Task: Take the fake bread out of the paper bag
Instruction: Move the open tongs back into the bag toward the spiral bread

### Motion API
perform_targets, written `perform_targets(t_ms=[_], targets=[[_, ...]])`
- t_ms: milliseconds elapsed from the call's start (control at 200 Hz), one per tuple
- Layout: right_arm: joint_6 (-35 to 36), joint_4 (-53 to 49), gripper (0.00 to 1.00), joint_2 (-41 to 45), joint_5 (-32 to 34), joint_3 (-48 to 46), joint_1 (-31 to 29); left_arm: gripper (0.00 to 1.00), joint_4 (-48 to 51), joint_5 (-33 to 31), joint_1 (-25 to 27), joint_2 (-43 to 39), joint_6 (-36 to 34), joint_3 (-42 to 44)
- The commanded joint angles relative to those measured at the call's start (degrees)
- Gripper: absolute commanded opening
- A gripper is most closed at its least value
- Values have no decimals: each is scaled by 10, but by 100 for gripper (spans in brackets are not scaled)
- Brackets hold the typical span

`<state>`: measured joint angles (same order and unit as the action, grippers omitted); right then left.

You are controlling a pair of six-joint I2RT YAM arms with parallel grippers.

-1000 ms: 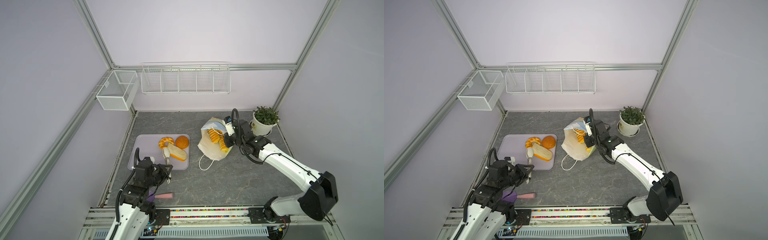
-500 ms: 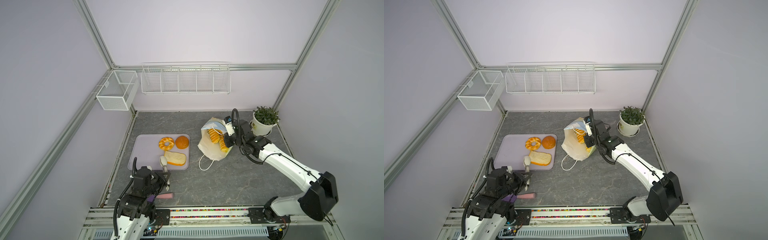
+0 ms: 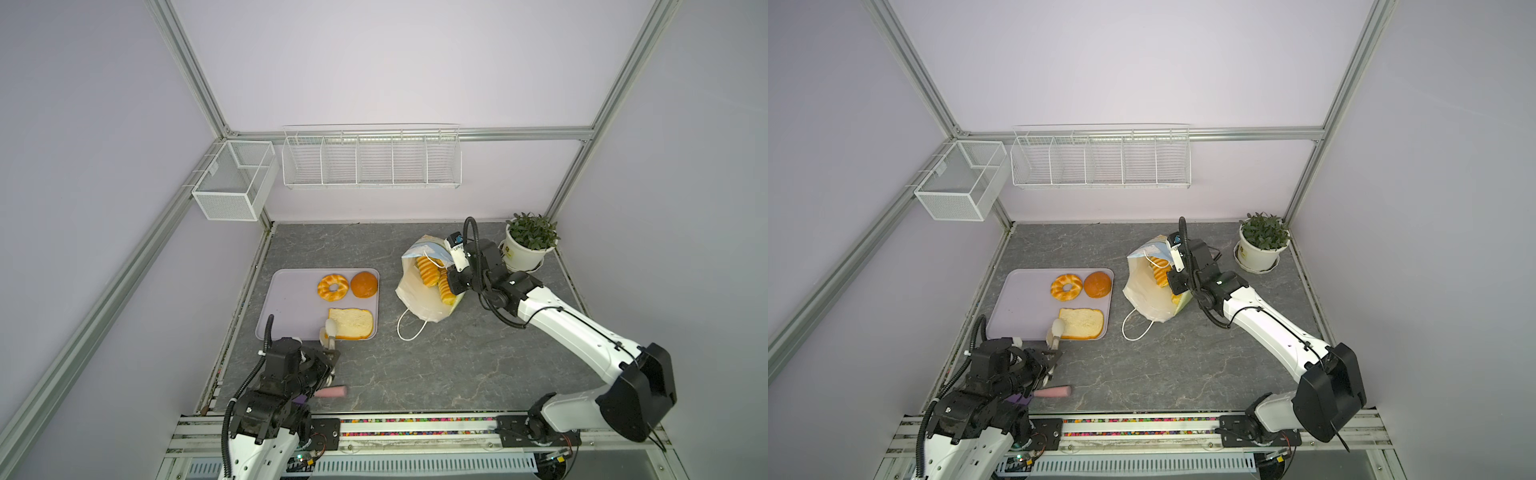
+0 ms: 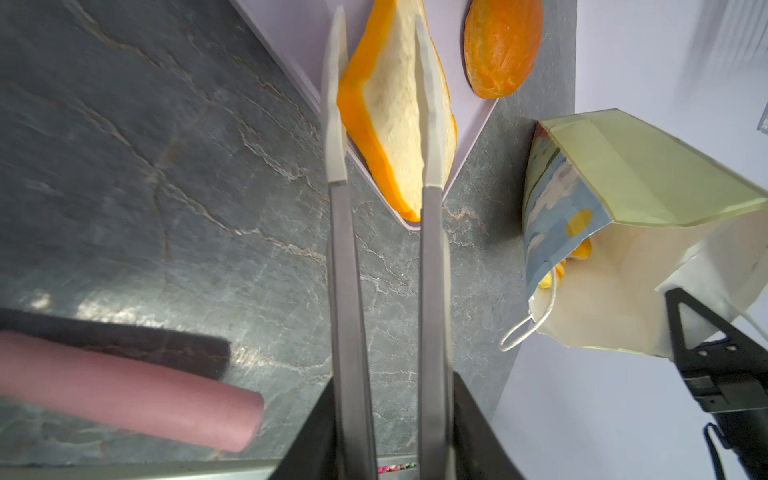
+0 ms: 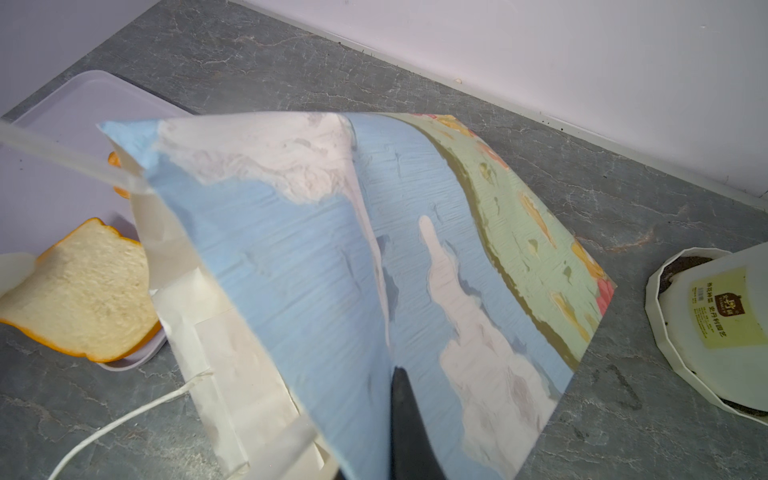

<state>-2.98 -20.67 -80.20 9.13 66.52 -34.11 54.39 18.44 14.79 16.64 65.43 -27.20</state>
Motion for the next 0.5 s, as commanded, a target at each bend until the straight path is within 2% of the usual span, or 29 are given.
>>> perform_targets(t_ms=[0,175,495], targets=[[-6,12,7,-4,-10,0,3,41,24,-14,-3,7,-28,-32],[-4,10,7,0,-10,1,3,44,32,-22,-3,13,-29,-44],[-3,10,7,0,-9,1,3,43,116,-68,-2,55,-107,-138]])
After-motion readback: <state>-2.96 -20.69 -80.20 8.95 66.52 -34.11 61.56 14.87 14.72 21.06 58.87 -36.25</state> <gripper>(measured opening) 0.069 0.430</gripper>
